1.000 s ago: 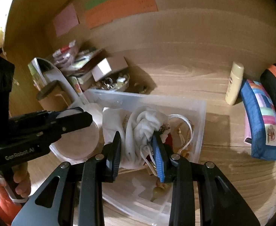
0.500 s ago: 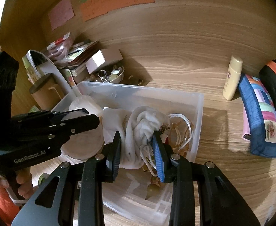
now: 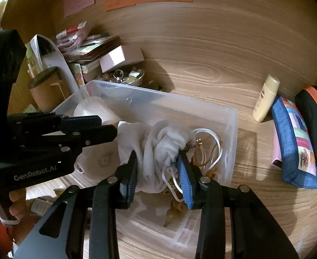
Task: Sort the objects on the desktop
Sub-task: 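Lower the cup and bag into the box and open both grippers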
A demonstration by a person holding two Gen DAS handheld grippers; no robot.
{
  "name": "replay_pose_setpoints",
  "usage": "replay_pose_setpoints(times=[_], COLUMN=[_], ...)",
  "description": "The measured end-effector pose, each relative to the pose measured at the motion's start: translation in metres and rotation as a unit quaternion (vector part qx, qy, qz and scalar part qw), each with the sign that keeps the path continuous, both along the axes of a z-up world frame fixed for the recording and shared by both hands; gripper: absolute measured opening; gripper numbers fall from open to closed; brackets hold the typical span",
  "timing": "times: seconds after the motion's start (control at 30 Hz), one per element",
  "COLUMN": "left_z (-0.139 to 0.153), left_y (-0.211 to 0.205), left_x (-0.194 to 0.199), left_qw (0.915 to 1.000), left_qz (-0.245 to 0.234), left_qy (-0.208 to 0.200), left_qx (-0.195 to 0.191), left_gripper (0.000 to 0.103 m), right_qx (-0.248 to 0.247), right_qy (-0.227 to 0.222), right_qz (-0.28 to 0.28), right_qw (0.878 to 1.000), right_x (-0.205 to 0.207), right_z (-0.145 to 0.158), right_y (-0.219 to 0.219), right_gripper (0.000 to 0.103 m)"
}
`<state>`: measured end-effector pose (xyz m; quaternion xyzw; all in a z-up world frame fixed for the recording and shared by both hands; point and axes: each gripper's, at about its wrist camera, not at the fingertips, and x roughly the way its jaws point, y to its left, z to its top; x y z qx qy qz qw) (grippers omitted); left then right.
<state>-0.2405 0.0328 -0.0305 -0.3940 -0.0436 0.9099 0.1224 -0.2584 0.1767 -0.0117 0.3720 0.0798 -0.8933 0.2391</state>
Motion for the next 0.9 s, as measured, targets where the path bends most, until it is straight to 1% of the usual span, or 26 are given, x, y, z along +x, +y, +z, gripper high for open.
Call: replay_pose_setpoints(times=[0.1,0.17,0.23,0.33,0.37,0.4,0.43,0.47,0.6,0.77,0.9], left_z=[0.000,0.000,0.001,0.003,0.003,0.004,0.005,0.006,0.008,0.008,0.011], left_y=[-0.002,-0.003,-0.006,-0.009,-0.010,-0.010,-0.011,-0.011,-0.011,-0.012,-0.015], left_x=[0.000,0.000,0.000,0.001,0.001,0.002,0.003,0.004,0.005,0.005,0.006], left_qw=[1.0000,1.0000,0.9999,0.9997,0.9997,0.9996,0.9996,0.9996,0.9995,0.9994,0.9991], left_qz=[0.001,0.003,0.007,0.007,0.007,0.008,0.010,0.010,0.011,0.013,0.024], left_qy=[-0.001,0.000,0.002,0.003,0.004,0.006,0.009,0.012,0.017,0.019,0.027], left_qx=[0.003,0.004,0.010,0.022,0.025,0.026,0.026,0.026,0.026,0.025,0.020], left_gripper=[0.033,0.038,0.045,0.048,0.049,0.053,0.056,0.056,0.060,0.061,0.066], right_qx=[0.003,-0.002,-0.005,-0.014,-0.018,-0.021,-0.023,-0.025,-0.034,-0.038,-0.047], right_qy=[-0.002,-0.007,-0.007,-0.007,-0.008,-0.009,-0.008,-0.006,0.007,0.011,0.020], right_qz=[0.002,0.004,0.005,0.006,0.008,0.009,0.009,0.007,0.001,-0.001,0.006], right_qw=[1.000,1.000,1.000,1.000,1.000,1.000,1.000,1.000,0.999,0.999,0.999], right_x=[0.000,-0.001,0.000,0.001,0.002,0.002,0.003,0.003,0.006,0.006,0.008], right_z=[0.000,0.001,0.003,0.005,0.006,0.006,0.007,0.009,0.014,0.016,0.019], right_y=[0.001,0.002,0.004,0.006,0.007,0.008,0.009,0.010,0.014,0.015,0.014], right_gripper=[0.038,0.042,0.043,0.043,0.045,0.047,0.051,0.054,0.055,0.055,0.056])
